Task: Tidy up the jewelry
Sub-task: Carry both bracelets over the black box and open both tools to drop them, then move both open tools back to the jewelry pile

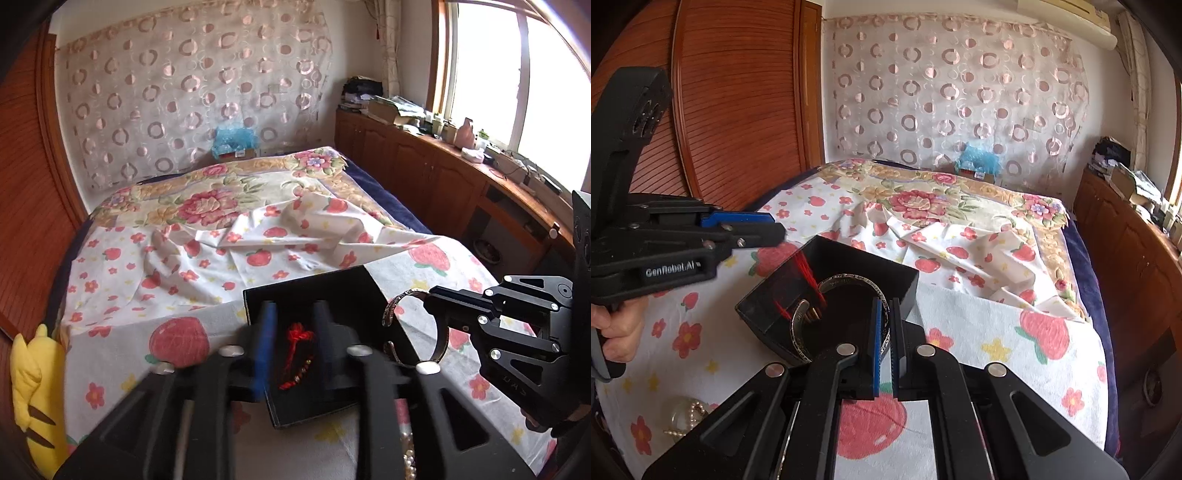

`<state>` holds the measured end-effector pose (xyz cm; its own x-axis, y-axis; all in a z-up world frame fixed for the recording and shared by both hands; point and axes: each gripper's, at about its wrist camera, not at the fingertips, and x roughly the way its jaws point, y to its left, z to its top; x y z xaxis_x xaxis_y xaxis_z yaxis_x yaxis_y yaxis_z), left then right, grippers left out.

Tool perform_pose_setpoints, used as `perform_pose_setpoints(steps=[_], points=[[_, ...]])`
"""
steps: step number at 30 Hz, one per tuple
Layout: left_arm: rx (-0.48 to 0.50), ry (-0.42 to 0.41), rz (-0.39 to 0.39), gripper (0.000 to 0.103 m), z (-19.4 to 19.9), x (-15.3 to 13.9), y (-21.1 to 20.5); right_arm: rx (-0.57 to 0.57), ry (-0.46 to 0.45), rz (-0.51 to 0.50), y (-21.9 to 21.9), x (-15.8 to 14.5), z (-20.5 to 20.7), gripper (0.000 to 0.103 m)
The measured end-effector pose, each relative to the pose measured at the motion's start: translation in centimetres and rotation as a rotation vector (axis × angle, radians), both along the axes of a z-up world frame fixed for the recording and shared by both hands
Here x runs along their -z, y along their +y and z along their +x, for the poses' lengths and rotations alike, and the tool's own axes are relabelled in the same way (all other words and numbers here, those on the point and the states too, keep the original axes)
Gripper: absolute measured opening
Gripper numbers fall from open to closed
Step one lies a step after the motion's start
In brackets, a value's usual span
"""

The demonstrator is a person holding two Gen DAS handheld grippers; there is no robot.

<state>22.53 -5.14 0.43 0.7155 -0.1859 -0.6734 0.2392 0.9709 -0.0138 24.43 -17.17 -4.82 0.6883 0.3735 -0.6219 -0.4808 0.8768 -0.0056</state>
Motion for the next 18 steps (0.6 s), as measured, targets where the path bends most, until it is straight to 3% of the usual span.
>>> perform_pose_setpoints(steps=[7, 18], points=[[-0.021, -0.008, 0.014, 0.040, -1.7, -0.1, 1.6, -0.018, 0.021, -0.016, 1.6, 1.5, 0.7, 0.005], [-0.016, -0.016, 0.027, 0.042, -5.4, 1.0, 3.3, -0.032, 0.031, -0.053, 3.0, 2.1, 1.2, 0.008]])
